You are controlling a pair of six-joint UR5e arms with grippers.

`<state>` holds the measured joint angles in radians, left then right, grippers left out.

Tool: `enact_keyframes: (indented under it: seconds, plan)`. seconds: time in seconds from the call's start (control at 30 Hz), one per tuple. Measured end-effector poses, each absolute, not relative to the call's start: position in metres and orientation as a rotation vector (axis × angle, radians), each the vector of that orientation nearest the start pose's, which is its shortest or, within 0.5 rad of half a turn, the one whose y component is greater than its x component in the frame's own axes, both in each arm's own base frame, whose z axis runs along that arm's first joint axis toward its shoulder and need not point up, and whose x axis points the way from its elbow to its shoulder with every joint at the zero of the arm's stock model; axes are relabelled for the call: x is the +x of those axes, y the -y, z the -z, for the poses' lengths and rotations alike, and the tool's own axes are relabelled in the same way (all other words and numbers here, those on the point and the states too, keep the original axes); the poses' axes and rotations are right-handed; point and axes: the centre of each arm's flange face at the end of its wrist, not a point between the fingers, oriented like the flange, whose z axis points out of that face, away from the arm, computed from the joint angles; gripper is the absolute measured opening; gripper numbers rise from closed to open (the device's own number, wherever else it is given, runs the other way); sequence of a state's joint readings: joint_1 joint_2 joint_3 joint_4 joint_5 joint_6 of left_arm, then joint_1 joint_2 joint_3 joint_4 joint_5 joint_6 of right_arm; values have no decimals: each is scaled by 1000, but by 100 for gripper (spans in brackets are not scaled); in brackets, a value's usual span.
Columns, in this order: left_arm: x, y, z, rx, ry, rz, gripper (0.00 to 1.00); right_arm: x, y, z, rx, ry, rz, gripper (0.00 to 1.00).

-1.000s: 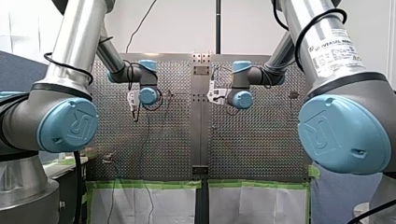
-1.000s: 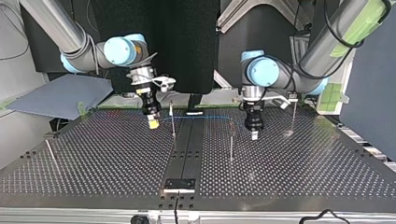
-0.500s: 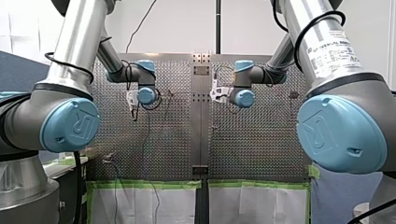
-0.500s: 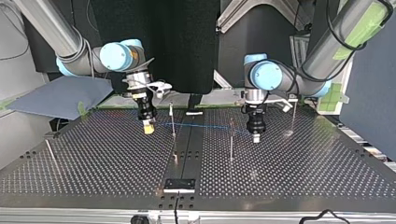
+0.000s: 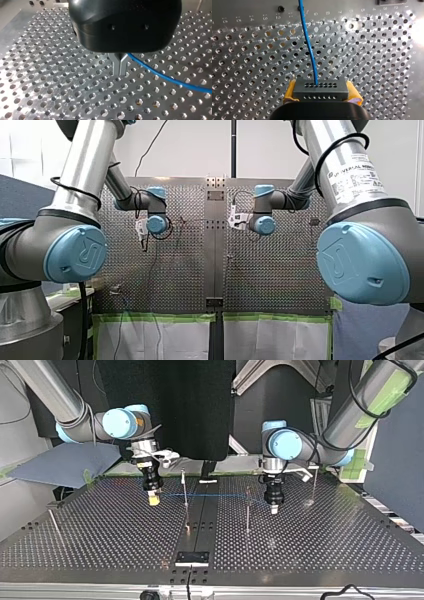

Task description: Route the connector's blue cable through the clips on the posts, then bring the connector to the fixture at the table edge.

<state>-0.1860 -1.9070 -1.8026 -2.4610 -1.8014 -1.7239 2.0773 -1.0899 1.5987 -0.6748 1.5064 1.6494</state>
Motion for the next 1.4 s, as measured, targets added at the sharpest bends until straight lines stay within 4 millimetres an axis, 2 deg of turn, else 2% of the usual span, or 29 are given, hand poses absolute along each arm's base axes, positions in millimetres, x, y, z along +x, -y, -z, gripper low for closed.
enact_keyframes:
  seconds: [0.1,0.13,0.17,0.2,0.23,0.27,0.3,0.37,0.57,0.97,1.3,1.4]
  plan:
    - [548,217,-264,-149,-1455,123,36,439,504,-266,1451,852,-1774,0]
    - [548,217,-264,-144,-1456,125,36,439,504,-265,1452,851,-1775,0]
    - [548,217,-264,-140,-1457,126,44,440,504,-265,1454,851,-1775,0]
    - [549,217,-264,-137,-1458,126,61,440,504,-265,1456,850,-1776,0]
    - [549,217,-264,-136,-1458,126,61,440,504,-265,1457,850,-1776,0]
    - [549,217,-264,-136,-1458,127,85,440,504,-264,1457,850,-1776,0]
    - [549,217,-264,-135,-1459,128,85,440,504,-264,1458,850,-1776,0]
    - [549,217,-264,-132,-1461,133,100,440,504,-264,1460,850,-1776,0]
    - [546,215,-261,-151,-1492,126,100,440,504,-263,1462,850,-1775,0]
    - [524,214,-241,-158,-1611,86,100,440,505,-261,1466,847,-1775,0]
    - [501,218,-253,-157,-1564,202,100,439,506,-261,1467,846,-1773,0]
    - [495,220,-251,-157,-1554,244,100,439,506,-261,1470,846,-1772,0]
